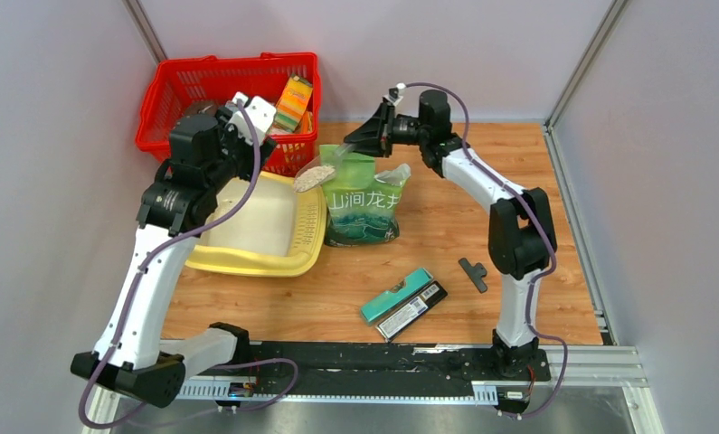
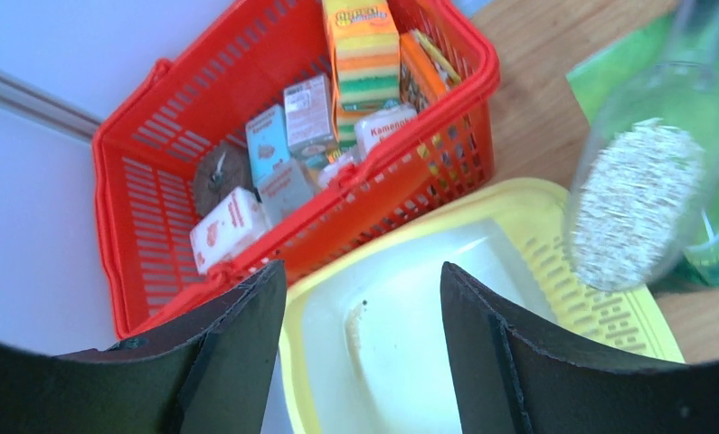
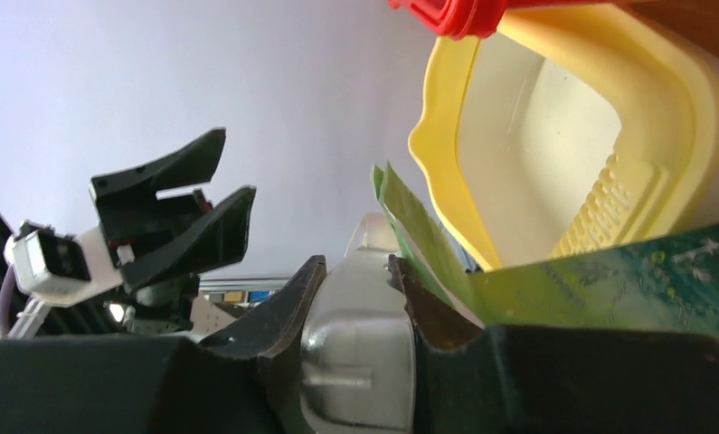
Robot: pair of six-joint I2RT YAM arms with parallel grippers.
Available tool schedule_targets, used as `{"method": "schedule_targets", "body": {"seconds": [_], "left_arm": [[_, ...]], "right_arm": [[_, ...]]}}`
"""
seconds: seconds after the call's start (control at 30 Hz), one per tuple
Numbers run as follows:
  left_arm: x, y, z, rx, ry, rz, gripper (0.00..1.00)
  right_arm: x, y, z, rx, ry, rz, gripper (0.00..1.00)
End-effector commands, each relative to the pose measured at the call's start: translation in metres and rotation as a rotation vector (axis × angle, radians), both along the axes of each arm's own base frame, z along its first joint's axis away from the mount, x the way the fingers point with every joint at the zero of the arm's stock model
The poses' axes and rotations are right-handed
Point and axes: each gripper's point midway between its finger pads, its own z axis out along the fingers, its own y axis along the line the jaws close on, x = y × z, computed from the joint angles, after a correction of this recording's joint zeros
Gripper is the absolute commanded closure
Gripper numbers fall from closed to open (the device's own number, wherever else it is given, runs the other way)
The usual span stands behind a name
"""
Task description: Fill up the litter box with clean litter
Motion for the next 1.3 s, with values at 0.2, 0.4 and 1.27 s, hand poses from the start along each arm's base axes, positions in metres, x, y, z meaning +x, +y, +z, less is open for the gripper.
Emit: {"method": "schedule_targets", "body": {"seconds": [0.2,0.4,1.27], "left_arm": [[-0.039,0.018,-0.019,0.014,0.033,0.021,0.29],[-0.046,0.014,-0.015,-0.017,0.003,-0.005,0.29],[-0.062,0.005,-0.020,-0.091,-0.027,-0.051,0.29]], "right_arm": [[0.018,0.081,-0.026,-0.134,-0.183,-0.019,1.00],[0.029,0.098,-0.035,-0.236,-0.352,-0.086,1.00],[-0.003,0.187,0.013,-0.280,-0.907,-0.152,1.00]]}}
